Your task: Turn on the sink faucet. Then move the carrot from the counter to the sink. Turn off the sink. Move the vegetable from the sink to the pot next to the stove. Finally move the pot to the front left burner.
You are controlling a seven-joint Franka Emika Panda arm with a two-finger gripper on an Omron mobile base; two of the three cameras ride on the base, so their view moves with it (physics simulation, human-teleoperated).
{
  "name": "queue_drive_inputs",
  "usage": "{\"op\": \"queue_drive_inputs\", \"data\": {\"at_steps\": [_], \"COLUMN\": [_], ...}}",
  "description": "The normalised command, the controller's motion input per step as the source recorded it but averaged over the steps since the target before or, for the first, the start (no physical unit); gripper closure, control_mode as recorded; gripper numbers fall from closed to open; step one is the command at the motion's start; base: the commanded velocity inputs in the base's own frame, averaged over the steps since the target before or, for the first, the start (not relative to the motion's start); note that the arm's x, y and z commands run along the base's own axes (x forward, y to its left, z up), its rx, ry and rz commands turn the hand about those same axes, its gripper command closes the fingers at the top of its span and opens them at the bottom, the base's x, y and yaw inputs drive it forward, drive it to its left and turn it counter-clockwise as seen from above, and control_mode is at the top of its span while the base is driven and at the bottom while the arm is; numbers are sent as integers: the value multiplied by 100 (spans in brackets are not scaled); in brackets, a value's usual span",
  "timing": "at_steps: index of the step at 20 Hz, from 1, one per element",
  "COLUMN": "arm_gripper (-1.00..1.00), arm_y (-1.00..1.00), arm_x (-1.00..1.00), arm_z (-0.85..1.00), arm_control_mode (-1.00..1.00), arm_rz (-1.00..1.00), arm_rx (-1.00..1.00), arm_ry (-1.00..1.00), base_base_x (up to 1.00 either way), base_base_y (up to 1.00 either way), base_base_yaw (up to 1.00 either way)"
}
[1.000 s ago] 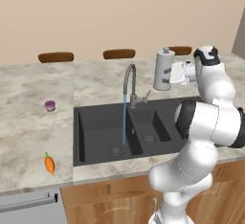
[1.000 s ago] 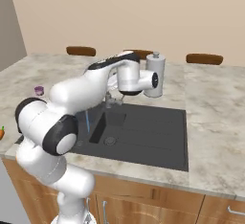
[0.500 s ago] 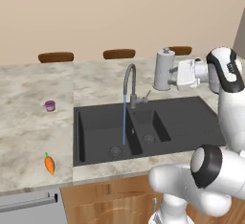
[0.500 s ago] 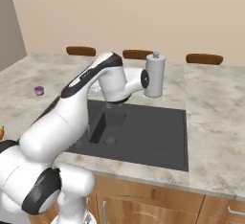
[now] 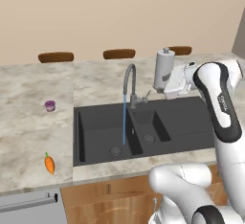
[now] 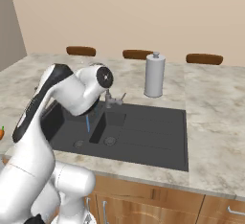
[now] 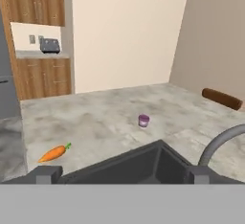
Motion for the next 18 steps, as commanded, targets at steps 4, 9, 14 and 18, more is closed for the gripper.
{"op": "queue_drive_inputs", "data": {"at_steps": [4,9,14,18], "arm_gripper": [-100,-100,-100,-100], "arm_y": [86,68,54,88], "arm_x": [-14,-9,-16,-9], "arm_z": [-5,-12,-7,-31], "arm_control_mode": [-100,-100,-100,-100], "arm_rz": [-29,-16,-4,-18], "arm_rx": [-16,-14,-8,-14], "arm_ry": [19,15,12,28], "base_base_x": [0,0,0,0], "base_base_y": [0,0,0,0], "base_base_yaw": [0,0,0,0]}}
